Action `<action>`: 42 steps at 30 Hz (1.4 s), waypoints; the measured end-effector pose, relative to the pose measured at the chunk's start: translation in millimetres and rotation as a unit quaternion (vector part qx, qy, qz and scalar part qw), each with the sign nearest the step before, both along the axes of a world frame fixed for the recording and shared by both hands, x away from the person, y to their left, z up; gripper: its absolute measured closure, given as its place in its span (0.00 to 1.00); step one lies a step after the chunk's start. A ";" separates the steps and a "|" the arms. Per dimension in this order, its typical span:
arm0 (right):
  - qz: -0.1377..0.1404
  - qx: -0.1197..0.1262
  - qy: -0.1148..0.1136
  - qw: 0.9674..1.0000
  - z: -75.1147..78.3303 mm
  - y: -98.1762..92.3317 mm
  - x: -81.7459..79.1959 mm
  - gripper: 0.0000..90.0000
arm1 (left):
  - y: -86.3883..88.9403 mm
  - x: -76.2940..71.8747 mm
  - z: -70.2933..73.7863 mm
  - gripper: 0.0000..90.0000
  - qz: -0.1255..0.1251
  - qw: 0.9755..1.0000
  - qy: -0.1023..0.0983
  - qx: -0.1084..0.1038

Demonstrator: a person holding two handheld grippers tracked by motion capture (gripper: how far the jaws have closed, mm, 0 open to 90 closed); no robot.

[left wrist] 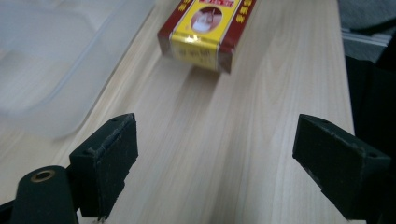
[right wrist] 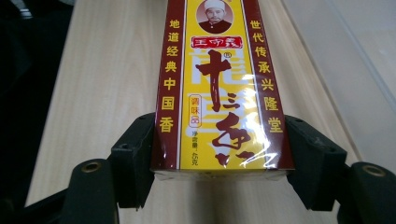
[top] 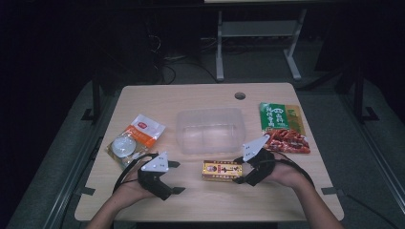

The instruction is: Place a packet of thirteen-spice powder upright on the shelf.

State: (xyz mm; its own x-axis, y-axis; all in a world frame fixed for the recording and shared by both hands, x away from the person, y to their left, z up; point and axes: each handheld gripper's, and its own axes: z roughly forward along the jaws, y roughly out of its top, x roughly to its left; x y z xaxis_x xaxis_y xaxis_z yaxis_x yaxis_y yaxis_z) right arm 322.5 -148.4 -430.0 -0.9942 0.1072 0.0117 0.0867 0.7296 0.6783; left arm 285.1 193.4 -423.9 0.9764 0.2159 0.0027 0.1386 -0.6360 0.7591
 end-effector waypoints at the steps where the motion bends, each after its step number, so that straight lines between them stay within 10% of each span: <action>1: 0.009 -0.003 -0.002 1.000 2.3 3.8 -2.0 0.36 | -7.4 2.2 3.4 0.15 -0.012 1.000 -0.004 0.002; 16: 0.042 -0.002 -0.011 0.999 8.9 21.7 -12.3 0.36 | -48.6 8.3 -3.9 0.15 -0.076 0.996 -0.004 0.048; 42: 0.053 0.019 -0.014 0.998 13.2 31.1 -16.9 0.36 | -43.8 11.3 -6.9 0.29 -0.078 0.996 0.020 0.028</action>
